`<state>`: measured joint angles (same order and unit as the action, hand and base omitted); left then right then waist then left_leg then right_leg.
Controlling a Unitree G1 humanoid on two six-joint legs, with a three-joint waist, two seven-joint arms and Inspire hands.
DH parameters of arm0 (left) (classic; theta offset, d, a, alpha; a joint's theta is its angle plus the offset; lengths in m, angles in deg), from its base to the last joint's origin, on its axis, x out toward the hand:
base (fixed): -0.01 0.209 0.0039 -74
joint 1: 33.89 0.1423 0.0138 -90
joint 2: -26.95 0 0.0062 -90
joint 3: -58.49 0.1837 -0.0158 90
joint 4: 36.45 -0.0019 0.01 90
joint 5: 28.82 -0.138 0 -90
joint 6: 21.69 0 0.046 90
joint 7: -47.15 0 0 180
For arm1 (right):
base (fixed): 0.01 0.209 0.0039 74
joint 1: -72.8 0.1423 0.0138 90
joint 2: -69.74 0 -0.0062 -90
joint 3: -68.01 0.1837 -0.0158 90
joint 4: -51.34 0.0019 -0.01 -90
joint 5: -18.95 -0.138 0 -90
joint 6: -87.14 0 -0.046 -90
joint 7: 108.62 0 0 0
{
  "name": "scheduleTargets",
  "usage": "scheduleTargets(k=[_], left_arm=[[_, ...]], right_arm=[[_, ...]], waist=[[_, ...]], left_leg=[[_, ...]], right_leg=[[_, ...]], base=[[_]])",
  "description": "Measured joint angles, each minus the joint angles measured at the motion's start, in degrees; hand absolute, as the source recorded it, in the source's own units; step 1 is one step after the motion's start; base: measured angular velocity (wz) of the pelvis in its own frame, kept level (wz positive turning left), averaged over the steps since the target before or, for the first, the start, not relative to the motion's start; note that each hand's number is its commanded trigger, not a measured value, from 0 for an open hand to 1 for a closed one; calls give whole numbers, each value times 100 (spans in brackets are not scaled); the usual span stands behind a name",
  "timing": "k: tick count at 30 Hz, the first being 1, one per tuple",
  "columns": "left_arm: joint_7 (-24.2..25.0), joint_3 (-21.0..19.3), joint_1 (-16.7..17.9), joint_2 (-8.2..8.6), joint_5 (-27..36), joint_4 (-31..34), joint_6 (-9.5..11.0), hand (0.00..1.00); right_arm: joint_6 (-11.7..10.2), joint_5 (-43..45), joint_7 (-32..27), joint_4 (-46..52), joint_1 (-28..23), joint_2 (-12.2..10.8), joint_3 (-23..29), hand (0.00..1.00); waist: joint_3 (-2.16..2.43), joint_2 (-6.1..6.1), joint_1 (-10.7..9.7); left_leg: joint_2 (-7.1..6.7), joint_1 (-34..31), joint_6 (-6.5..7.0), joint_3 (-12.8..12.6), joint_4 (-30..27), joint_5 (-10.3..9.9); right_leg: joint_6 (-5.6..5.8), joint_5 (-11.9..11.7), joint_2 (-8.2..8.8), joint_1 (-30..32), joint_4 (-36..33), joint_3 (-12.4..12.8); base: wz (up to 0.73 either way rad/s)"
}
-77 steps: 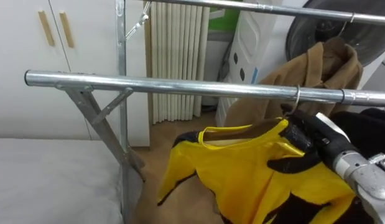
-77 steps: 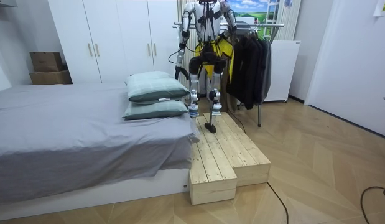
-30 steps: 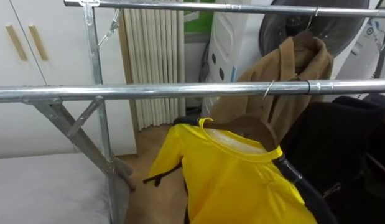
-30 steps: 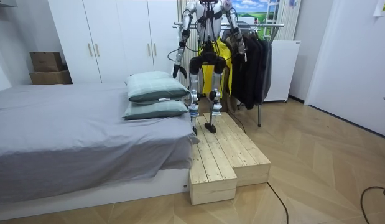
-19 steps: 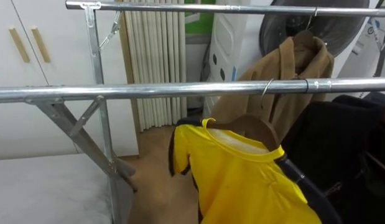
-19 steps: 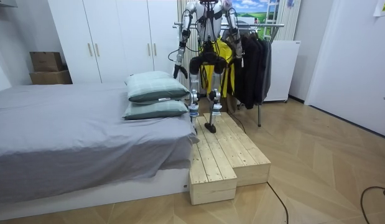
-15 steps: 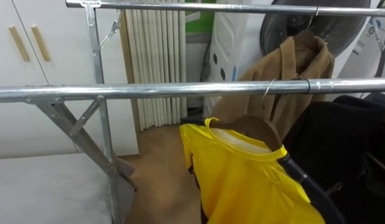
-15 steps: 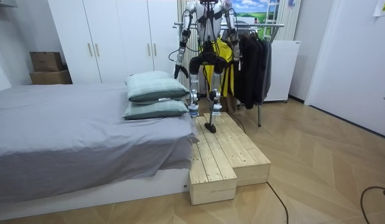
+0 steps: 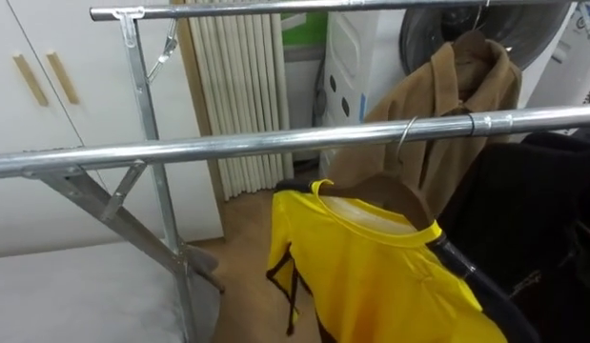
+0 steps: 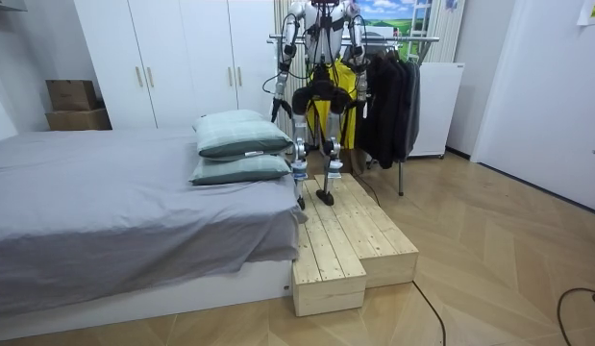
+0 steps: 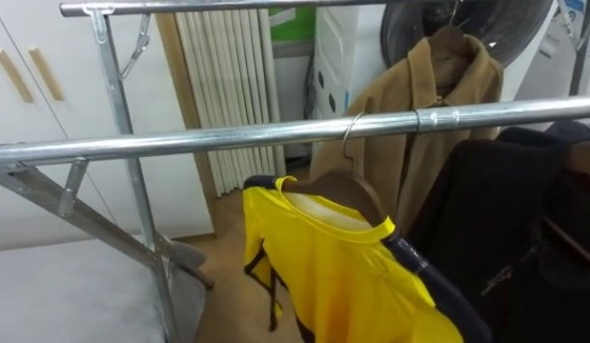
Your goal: Hang clothes
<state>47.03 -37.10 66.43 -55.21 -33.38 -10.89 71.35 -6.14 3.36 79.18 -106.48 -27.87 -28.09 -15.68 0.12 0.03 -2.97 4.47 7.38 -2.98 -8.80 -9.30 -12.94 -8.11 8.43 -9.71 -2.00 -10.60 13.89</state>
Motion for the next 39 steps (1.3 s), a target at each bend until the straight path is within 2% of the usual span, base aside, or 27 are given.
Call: scheduleTargets(k=[1, 6, 10, 15, 17, 18, 21, 22, 23, 24, 25, 26, 29, 30, 31, 32, 33, 34, 35, 37, 38, 39], left_arm=[[39, 1, 4, -2, 6, 0, 1, 0], [188, 6, 16, -13, 198, -13, -7, 0], [295, 7, 46, -33, 294, -83, -12, 0], [343, 5, 63, -57, 353, -90, -12, 0], [345, 10, 59, -56, 461, -97, -12, 0], [338, 16, 41, -56, 515, -119, -7, 0], [325, 15, -11, -59, 514, -184, 3, 0], [318, 14, 1, -33, 507, -171, -1, 0], [315, 15, 9, -19, 507, -159, -2, 0], [311, 28, 36, -5, 497, -101, -3, 0], [304, 22, 37, 21, 499, -71, -3, 0], [293, 19, 33, 39, 499, -59, -2, 0], [291, 66, 33, 57, 495, 160, -14, 0], [305, 82, 28, 57, 496, 264, -14, 0], [309, 91, -20, 60, 501, 249, -16, 0], [312, 86, -43, 56, 497, 249, -19, 0], [319, 62, -94, 48, 498, 217, -20, 0], [322, 54, -124, 15, 502, 211, -20, 0], [328, 51, -128, -3, 502, 211, -26, 0], [365, 5, -172, -65, 499, 201, -111, 0], [371, 8, -176, -81, 498, 201, -138, 0], [405, 20, -186, -123, 498, 202, -166, 0]], right_arm=[[-25, -12, 3, -83, 8, 2, -1, 0], [-24, -176, 48, -221, 51, 8, 1, 0], [94, -435, 114, -388, 138, 26, -15, 0], [107, -497, 129, -380, 141, 26, -57, 0], [151, -503, 168, -376, 166, 38, -59, 0], [164, -486, 178, -351, 178, 44, -75, 0], [208, -463, 242, -350, 259, 107, -146, 0], [210, -462, 242, -350, 289, 142, -173, 0], [209, -454, 242, -350, 301, 143, -188, 0], [207, -421, 242, -351, 332, 165, -260, 0], [207, -260, 241, -368, 379, 204, -287, 0], [207, -186, 240, -394, 415, 222, -286, 0], [215, 62, 233, -419, 571, 360, -546, 0], [232, 237, 232, -443, 645, 387, -565, 0], [274, 325, 225, -488, 737, 416, -564, 0], [286, 396, 214, -508, 773, 429, -565, 0], [337, 564, 171, -566, 898, 431, -568, 0], [364, 728, 146, -558, 951, 420, -567, 0], [367, 794, 146, -559, 976, 422, -564, 0], [390, 917, 138, -556, 1060, 397, -562, 0], [400, 914, 134, -557, 1067, 403, -556, 0], [423, 909, 118, -559, 1070, 397, -550, 0]], waist=[[10, 19, 1], [2, 33, 1], [-11, 56, 28], [-13, 55, 32], [-21, 95, 32], [-28, 70, 34], [-20, 102, 36], [1, 174, 51], [-3, 178, 52], [-26, 180, 52], [-29, 225, 49], [-30, 230, 52], [-29, 261, 157], [-65, 210, 166], [-55, 222, 165], [-53, 224, 174], [-61, 215, 193], [-62, 201, 198], [-65, 187, 202], [-66, 180, 208], [-67, 178, 208], [-80, 154, 193]], left_leg=[[-1, 1, 0, 34, 0, 0], [-11, -16, 0, 88, 2, 0], [-25, -14, 0, 112, 0, 0], [-32, -69, 0, 175, -37, 0], [-33, -96, -1, 196, -73, 0], [-42, -155, -1, 223, -141, -1], [-101, -382, -1, 395, -359, 0], [-123, -440, -1, 497, -394, 0], [-135, -489, -1, 546, -421, 0], [-136, -584, -4, 580, -451, 2], [-134, -679, -3, 580, -453, 3], [-134, -726, -3, 583, -454, 16], [-122, -1034, -35, 479, -449, 250], [-103, -1141, -41, 326, -455, 339], [-28, -1198, -57, 13, -584, 355], [25, -1215, -69, -213, -700, 324], [152, -1219, -81, -647, -978, 248], [294, -1199, -37, -954, -1273, 168], [371, -1173, -30, -1068, -1429, 140], [659, -1073, 28, -1425, -2065, 63], [720, -1045, 31, -1489, -2174, 59], [811, -947, 38, -1603, -2342, 54]], right_leg=[[0, 0, 0, -6, -1, -13], [-2, 3, 25, -16, 5, -150], [-4, 42, 44, -12, -3, -214], [0, 56, 77, -4, -12, -348], [-8, 61, 89, -5, -16, -432], [-24, 81, 107, 11, -37, -491], [-71, 186, 187, 114, -150, -734], [-88, 234, 216, 143, -218, -869], [-92, 253, 238, 156, -231, -948], [-106, 268, 268, 185, -235, -1135], [-118, 277, 299, 216, -225, -1358], [-124, 282, 316, 234, -224, -1466], [-133, 283, 451, 324, -190, -2067], [-140, 287, 537, 351, -170, -2441], [-164, 302, 593, 349, -104, -2792], [-193, 320, 622, 349, -99, -3001], [-238, 362, 686, 349, -115, -3298], [-228, 387, 720, 359, -111, -3541], [-224, 398, 740, 374, -113, -3676], [-172, 430, 802, 417, -118, -4264], [-153, 440, 818, 430, -119, -4416], [-82, 479, 865, 452, -139, -4752]], base=[[6], [13], [9], [13], [16], [28], [44], [56], [66], [82], [86], [88], [101], [126], [127], [126], [130], [127], [127], [131], [142], [151]])
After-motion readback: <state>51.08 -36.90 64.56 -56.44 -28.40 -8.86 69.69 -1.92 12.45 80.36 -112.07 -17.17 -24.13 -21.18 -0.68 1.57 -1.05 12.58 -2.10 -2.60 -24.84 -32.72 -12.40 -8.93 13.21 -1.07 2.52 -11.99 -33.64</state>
